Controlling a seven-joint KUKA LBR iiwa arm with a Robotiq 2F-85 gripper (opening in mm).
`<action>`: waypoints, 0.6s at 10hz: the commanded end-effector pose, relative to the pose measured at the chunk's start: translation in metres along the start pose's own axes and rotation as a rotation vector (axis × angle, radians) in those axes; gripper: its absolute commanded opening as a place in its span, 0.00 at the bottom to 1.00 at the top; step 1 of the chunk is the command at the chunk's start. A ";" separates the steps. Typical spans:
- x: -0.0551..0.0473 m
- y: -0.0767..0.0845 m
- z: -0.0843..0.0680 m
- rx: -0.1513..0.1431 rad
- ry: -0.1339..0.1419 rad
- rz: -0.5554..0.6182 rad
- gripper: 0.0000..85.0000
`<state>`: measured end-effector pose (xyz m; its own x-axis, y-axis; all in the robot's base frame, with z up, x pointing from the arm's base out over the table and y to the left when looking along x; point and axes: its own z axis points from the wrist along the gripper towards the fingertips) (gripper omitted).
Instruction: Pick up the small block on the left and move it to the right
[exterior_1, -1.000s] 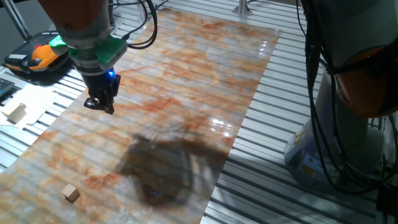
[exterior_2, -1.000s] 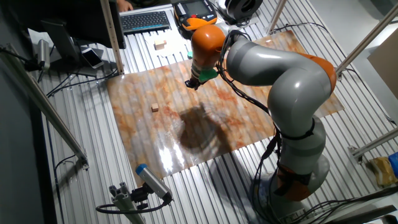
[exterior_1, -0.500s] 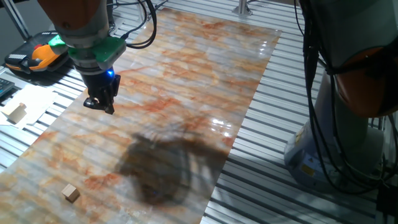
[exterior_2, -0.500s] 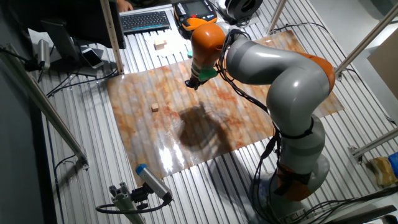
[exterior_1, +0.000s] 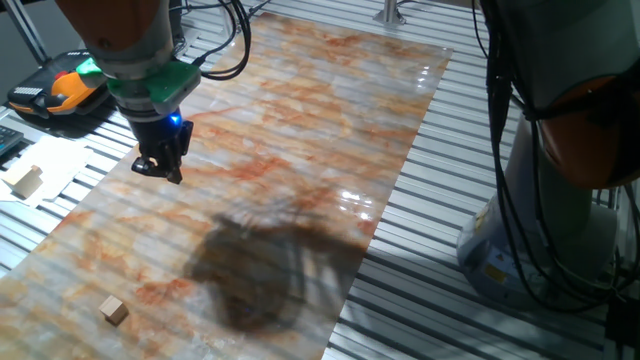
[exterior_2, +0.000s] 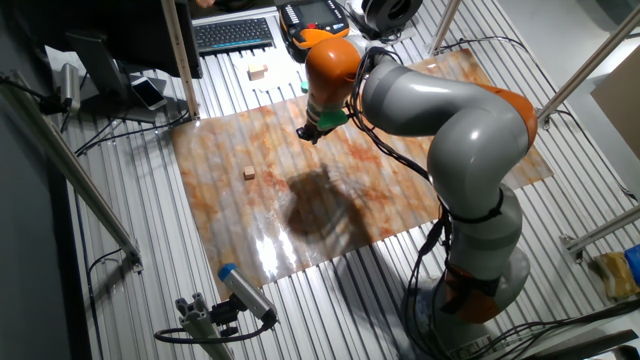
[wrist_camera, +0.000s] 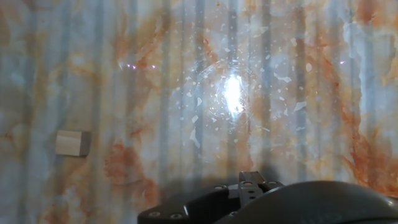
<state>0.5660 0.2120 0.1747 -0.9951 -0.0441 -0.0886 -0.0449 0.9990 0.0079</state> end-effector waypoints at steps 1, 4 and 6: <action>0.000 0.000 0.000 -0.002 0.001 0.004 0.00; -0.001 0.000 0.000 -0.003 0.001 -0.001 0.00; -0.001 -0.001 0.000 -0.003 0.005 -0.005 0.00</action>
<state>0.5666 0.2114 0.1745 -0.9954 -0.0494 -0.0827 -0.0505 0.9987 0.0114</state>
